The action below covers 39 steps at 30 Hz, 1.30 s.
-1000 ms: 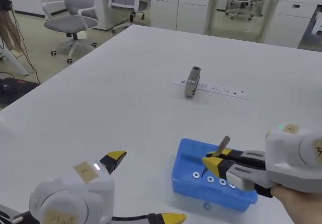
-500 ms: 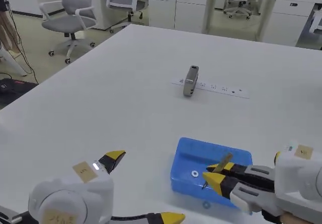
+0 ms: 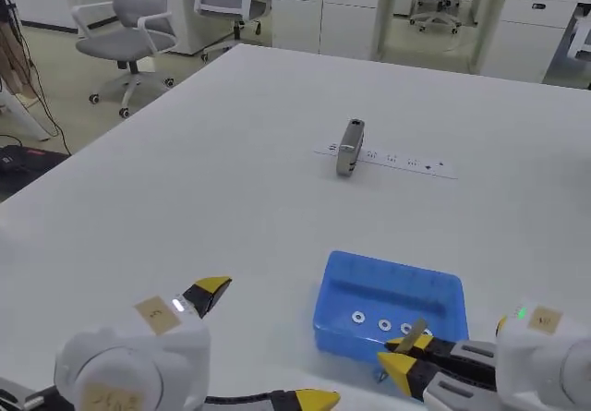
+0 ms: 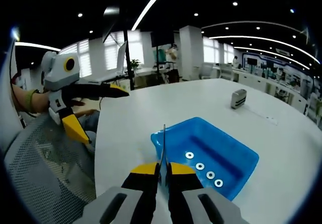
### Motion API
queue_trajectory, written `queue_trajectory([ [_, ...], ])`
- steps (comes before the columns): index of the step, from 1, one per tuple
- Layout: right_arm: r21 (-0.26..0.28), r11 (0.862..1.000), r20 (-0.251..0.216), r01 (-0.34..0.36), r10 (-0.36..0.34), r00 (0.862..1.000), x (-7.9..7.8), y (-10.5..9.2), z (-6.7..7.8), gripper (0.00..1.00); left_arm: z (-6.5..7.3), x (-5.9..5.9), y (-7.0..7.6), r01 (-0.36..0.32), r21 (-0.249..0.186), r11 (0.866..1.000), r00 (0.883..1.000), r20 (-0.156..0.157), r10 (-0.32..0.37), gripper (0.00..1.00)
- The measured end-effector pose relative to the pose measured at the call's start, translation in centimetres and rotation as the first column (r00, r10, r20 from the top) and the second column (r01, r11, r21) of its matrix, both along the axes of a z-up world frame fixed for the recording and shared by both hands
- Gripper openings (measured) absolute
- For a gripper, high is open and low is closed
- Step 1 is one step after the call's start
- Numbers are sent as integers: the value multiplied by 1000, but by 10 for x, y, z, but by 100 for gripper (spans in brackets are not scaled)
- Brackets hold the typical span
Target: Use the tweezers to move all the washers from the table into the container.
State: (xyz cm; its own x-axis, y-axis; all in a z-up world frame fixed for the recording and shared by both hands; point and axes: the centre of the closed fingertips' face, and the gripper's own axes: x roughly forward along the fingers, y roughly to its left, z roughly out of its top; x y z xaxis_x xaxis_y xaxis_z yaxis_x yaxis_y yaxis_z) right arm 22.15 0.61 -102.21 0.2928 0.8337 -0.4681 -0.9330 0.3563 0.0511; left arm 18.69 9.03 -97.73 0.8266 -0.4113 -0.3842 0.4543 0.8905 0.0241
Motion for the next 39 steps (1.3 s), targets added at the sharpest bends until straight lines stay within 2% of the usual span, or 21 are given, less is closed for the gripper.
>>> queue_trajectory([
  [5,-34,998,82,-47,49,995,3,2,-5,2,0,0,0,0,0,1000,1000,0,0,96],
  [6,-31,998,81,-51,53,995,2,4,-6,2,0,0,0,0,0,1000,1000,0,0,96],
  [11,-85,989,177,-120,133,975,0,8,-7,1,0,0,0,-1,2,1000,1000,-2,1,96],
  [12,-110,984,214,-142,163,963,0,8,-7,1,0,0,0,-2,2,1000,1000,-1,2,96],
  [14,-152,973,251,-175,210,945,-2,8,-9,1,-1,0,0,-2,2,1000,1000,-2,2,96],
  [16,-177,962,275,-210,253,928,-5,10,-11,1,-1,0,0,-1,2,1000,1000,-3,1,96],
  [19,-239,936,318,-259,327,890,-8,12,-15,1,-1,0,0,3,5,1000,1000,-5,-3,96],
  [21,-259,926,313,-274,349,883,-9,14,-19,1,-2,0,-1,5,6,1000,1000,-7,-5,96],
  [23,-264,923,323,-281,359,875,-10,16,-19,1,-2,0,-1,6,8,1000,1000,-8,-6,96],
  [25,-266,922,322,-282,361,875,-9,17,-18,1,-2,-1,-1,6,8,1000,1000,-9,-6,96],
  [29,-258,928,297,-269,341,892,-8,15,-18,1,-2,0,-1,6,9,1000,1000,-10,-6,96],
  [31,-254,928,262,-271,336,905,-12,13,-21,1,-2,-1,-1,7,10,1000,1000,-11,-7,96],
  [32,-247,931,273,-270,334,902,-13,13,-19,1,-2,-1,-1,7,9,1000,1000,-11,-7,96],
  [33,-243,932,263,-268,329,907,-14,12,-19,1,-3,-1,-2,9,10,1000,1000,-12,-9,96],
  [35,-210,943,225,-258,303,926,-17,12,-17,1,-3,-1,-2,11,11,1000,1000,-13,-11,96],
  [39,-172,953,183,-249,279,943,-22,9,-16,1,-3,-1,-3,16,12,1000,1000,-15,-16,96],
])
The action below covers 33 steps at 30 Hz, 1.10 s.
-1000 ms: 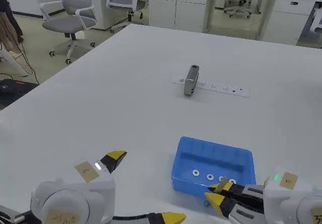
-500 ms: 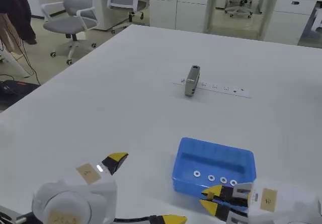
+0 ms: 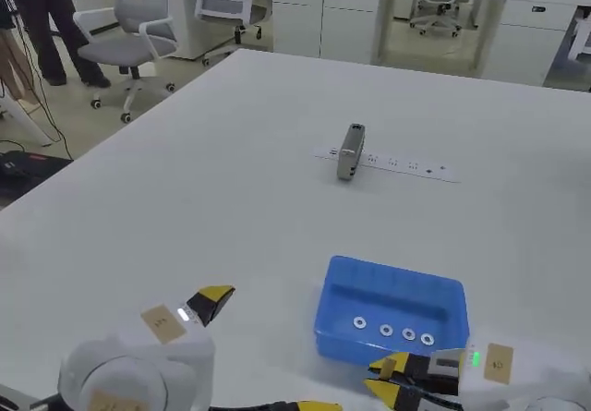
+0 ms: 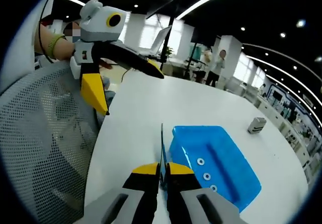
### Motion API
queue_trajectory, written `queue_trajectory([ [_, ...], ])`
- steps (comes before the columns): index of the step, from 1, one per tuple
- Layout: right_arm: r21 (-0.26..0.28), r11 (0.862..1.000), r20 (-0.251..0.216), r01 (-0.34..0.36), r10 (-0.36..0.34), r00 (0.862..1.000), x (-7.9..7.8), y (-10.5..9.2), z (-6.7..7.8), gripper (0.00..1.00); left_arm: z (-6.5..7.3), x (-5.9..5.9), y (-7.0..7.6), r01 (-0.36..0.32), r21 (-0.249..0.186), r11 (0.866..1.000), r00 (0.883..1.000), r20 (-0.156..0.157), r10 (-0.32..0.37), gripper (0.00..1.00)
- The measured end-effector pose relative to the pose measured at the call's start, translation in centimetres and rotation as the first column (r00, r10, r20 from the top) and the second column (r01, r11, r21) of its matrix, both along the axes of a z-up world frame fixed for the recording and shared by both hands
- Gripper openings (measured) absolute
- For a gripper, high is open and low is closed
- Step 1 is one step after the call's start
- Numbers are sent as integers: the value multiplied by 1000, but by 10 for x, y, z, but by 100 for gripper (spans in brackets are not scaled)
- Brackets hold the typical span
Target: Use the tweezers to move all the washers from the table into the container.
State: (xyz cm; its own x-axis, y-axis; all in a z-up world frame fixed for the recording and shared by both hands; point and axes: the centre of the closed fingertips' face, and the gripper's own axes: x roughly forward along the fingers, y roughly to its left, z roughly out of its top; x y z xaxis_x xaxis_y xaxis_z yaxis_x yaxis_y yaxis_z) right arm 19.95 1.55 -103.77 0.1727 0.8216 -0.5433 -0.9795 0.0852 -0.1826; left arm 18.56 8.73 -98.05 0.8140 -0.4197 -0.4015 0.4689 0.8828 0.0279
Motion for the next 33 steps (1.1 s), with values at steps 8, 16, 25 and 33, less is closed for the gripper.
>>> queue_trajectory([
  [8,52,998,-141,42,-34,989,-17,-4,2,1,0,0,0,0,-3,1000,1000,0,0,96],
  [16,74,992,-216,103,-85,973,-18,-7,2,3,0,0,0,2,-6,1000,1000,-1,-2,96],
  [25,95,983,-297,157,-122,947,-14,-9,5,4,0,0,-1,3,-8,1000,1000,-2,-3,96],
  [33,83,989,-281,125,-97,955,-21,-7,2,4,0,0,0,-2,-11,1000,1000,-1,2,96],
])
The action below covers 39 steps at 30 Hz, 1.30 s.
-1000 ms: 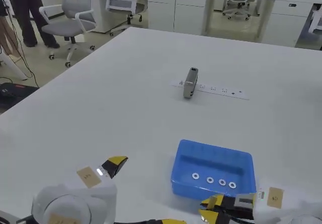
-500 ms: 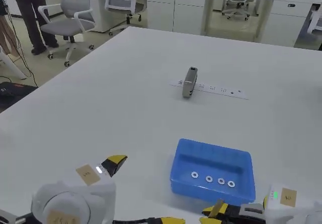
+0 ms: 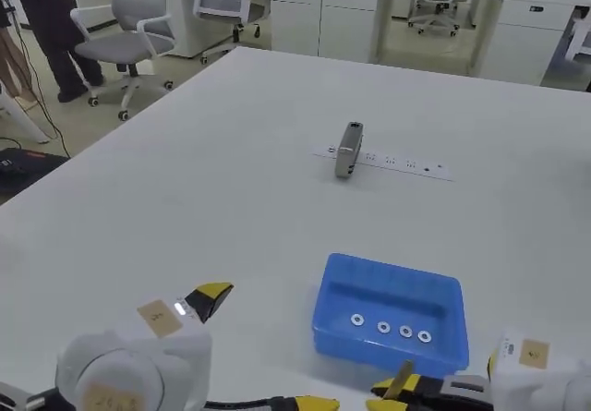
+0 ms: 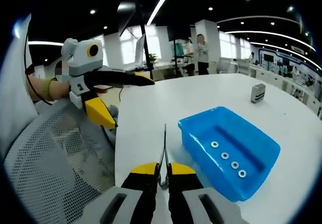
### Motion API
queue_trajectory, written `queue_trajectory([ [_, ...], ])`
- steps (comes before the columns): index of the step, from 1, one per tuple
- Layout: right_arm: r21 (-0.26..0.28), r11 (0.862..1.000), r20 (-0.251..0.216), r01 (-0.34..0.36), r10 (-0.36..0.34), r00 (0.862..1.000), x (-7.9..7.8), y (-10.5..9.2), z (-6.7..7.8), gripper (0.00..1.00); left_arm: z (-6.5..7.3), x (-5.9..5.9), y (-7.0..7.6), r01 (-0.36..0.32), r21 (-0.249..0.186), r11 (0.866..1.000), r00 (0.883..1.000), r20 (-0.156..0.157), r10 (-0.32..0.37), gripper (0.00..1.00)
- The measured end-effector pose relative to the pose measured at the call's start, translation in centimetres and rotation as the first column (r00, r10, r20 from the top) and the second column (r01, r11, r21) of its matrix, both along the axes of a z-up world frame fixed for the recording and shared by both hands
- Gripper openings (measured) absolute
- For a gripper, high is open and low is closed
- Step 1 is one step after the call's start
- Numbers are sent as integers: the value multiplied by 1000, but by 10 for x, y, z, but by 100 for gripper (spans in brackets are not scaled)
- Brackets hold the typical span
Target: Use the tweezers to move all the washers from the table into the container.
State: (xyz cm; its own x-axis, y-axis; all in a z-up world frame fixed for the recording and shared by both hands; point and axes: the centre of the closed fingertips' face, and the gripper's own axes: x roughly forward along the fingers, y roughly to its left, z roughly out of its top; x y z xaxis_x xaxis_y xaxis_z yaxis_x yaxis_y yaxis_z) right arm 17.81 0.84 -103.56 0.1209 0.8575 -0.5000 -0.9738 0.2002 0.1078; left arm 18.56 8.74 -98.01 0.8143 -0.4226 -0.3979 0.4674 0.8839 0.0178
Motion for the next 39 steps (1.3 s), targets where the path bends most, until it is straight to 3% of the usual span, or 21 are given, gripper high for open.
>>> queue_trajectory([
  [10,7,1000,-13,-9,9,1000,-8,-1,1,4,-2,0,0,2,1,1000,1000,-7,-2,96],
  [15,-55,997,88,-49,53,995,-15,-3,-2,3,-3,-1,-3,20,-3,1000,1000,-15,-20,96],
  [18,-65,997,93,-27,33,995,-15,-4,-3,3,-4,-1,-5,32,0,999,999,-14,-32,96],
  [22,-56,998,78,0,4,997,-11,-5,-3,2,-7,-3,-8,47,-2,999,998,-32,-47,96],
  [26,-51,999,52,8,-5,999,-11,-5,-2,3,-6,-4,-10,56,12,998,998,-22,-56,96],
  [35,-16,999,35,36,-35,999,-4,-4,8,3,3,-1,-6,24,-24,999,1000,14,-24,97],
  [39,24,998,21,58,-59,998,3,1,20,3,7,-1,-9,31,-41,999,999,28,-30,98],
])
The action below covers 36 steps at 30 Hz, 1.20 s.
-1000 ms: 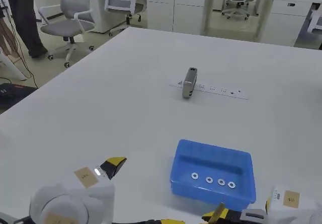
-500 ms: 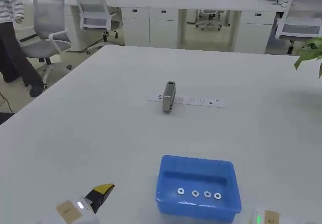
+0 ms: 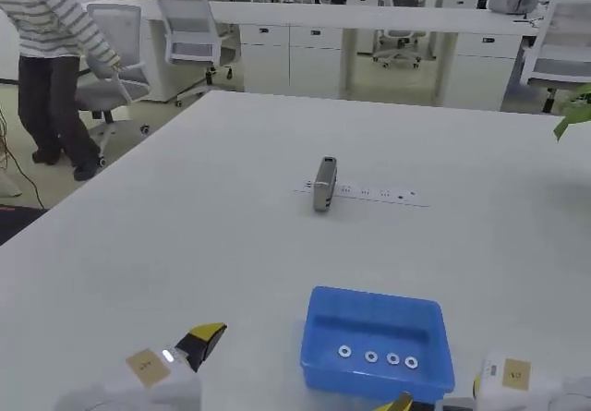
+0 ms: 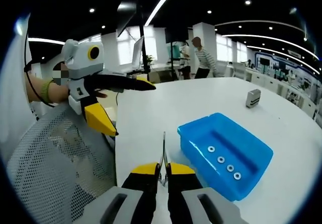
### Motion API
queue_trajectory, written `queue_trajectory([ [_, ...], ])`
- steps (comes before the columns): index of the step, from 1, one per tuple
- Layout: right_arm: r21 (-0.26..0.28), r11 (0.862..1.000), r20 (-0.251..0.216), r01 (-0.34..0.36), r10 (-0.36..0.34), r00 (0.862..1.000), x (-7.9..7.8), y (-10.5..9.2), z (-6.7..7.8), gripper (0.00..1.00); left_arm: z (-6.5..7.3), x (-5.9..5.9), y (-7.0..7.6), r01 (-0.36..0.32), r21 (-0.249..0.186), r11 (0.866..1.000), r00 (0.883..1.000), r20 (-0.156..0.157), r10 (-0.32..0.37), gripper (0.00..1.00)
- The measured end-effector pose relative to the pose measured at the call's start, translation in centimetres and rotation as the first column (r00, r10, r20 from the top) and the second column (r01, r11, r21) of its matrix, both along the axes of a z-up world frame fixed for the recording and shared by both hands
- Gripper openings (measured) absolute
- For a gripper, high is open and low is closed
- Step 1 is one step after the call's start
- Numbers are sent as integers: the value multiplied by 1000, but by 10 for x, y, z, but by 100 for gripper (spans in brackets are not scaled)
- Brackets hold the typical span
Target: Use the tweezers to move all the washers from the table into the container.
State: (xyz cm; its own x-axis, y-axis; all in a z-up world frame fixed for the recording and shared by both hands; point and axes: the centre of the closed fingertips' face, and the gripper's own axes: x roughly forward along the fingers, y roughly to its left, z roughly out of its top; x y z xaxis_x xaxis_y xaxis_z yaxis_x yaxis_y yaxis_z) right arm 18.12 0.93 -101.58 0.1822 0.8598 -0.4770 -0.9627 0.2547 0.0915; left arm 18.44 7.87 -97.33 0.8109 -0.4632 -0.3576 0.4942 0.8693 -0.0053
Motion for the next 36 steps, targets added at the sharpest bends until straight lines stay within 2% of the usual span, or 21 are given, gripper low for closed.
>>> queue_trajectory([
  [3,28,1000,0,8,-8,1000,5,4,11,3,4,0,-1,1,-17,1000,1000,15,-1,98],
  [10,93,995,-3,20,-20,1000,20,15,35,3,8,1,1,-10,-42,999,1000,26,11,99],
  [17,145,989,-7,43,-42,999,47,26,49,3,7,1,1,-8,-37,999,1000,25,9,98],
  [25,193,972,-75,135,-122,990,81,29,48,3,8,2,5,-26,-40,999,999,29,27,98],
  [30,195,965,-103,175,-157,982,97,32,43,3,8,2,5,-26,-39,999,999,26,27,98],
  [32,186,964,-113,188,-169,979,104,35,38,3,7,2,4,-23,-37,999,999,23,24,98],
  [34,152,970,-99,191,-177,979,109,37,29,3,6,2,4,-21,-33,999,1000,21,22,98],
  [36,138,972,-106,190,-176,979,112,40,21,3,6,2,3,-18,-33,999,1000,18,19,98],
])
